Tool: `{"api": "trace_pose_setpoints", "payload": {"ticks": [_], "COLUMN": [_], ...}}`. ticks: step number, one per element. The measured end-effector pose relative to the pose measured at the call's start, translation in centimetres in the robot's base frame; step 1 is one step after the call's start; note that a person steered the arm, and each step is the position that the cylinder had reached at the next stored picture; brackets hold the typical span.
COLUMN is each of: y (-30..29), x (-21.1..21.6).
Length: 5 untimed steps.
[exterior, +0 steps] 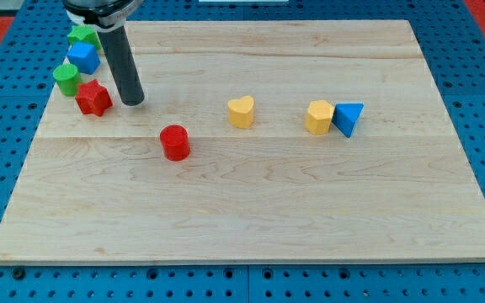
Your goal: Push the red circle to the parallel bottom of the red star
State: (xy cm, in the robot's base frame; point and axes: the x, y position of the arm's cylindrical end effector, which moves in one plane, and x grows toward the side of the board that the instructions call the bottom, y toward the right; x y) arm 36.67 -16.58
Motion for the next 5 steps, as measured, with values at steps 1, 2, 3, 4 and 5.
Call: {"api": "trace_pose_setpoints", "payload": {"ticks": [1, 2, 3, 4, 5], "y": [-3.7, -5.9, -7.1, -2.0, 5.4], "x": [-0.2, -0.2, -0.1, 0.6, 1.8]}}
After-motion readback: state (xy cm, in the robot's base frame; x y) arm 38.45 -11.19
